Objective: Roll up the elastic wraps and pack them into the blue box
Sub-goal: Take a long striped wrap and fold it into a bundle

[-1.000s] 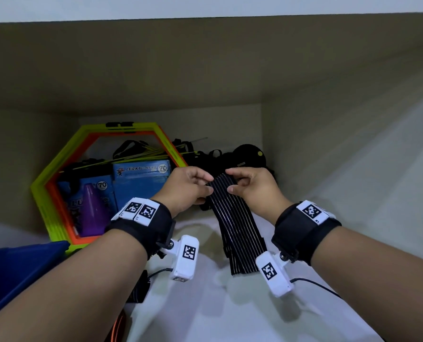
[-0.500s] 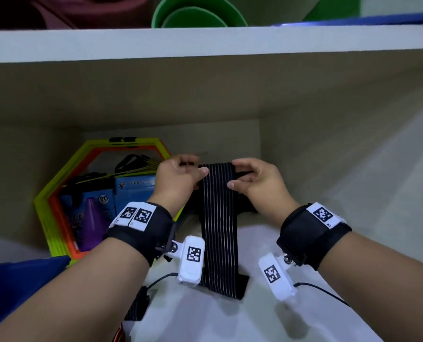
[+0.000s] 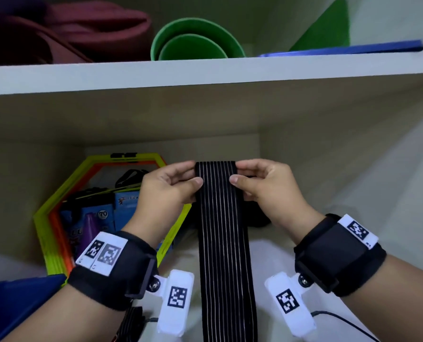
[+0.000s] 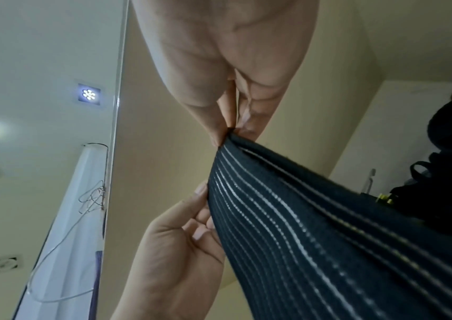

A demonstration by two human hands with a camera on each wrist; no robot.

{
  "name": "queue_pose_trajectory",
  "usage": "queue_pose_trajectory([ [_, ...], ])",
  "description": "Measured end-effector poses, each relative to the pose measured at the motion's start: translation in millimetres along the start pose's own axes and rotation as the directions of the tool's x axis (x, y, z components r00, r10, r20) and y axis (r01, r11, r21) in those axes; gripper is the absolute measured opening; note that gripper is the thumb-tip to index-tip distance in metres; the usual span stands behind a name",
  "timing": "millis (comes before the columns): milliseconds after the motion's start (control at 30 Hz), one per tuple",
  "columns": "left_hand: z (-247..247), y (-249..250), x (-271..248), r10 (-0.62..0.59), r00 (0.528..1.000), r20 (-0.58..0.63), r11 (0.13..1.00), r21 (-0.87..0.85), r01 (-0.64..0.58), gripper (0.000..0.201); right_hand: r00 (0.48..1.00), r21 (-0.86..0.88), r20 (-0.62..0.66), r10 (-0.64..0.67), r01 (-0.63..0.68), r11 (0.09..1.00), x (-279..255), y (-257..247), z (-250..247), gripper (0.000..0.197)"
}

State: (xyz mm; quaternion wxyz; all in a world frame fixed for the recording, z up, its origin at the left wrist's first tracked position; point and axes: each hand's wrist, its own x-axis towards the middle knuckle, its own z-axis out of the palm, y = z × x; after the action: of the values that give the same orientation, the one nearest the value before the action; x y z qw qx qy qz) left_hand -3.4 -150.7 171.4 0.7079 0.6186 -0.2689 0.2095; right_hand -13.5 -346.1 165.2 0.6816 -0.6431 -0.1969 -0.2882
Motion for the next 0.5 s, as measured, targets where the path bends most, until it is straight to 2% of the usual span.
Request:
queue_pose_trajectory([
  [133, 2, 8, 3, 0.012, 1.000, 0.002, 0.999, -0.044, -0.012, 0.040, 1.000, 0.017, 0.008, 0.007, -0.007, 1.000, 10, -5, -2, 0.029],
  [267, 4, -6, 14, -0.041, 0.999, -0.025, 0.998, -0.054, 0.039, 0.042, 1.000, -0.100, 0.025, 0.018, -0.016, 0.995, 26, 13, -3, 0.028],
  [367, 6, -34, 29, -0.097, 0.994, -0.054, 0.983, 0.152, 0.105, 0.042, 0.993, -0.240, 0.019, 0.115, -0.107, 0.965, 47, 43, -3, 0.030],
  [433, 8, -49, 40, -0.086, 0.996, -0.036, 0.942, 0.321, 0.093, 0.044, 0.988, -0.314, 0.015, 0.154, -0.142, 0.939, 62, 61, -2, 0.028],
  [500, 11, -52, 56, -0.040, 0.999, -0.034, 0.903, 0.426, 0.051, 0.049, 0.991, -0.356, 0.008, 0.134, -0.122, 0.926, 77, 64, 2, 0.025],
])
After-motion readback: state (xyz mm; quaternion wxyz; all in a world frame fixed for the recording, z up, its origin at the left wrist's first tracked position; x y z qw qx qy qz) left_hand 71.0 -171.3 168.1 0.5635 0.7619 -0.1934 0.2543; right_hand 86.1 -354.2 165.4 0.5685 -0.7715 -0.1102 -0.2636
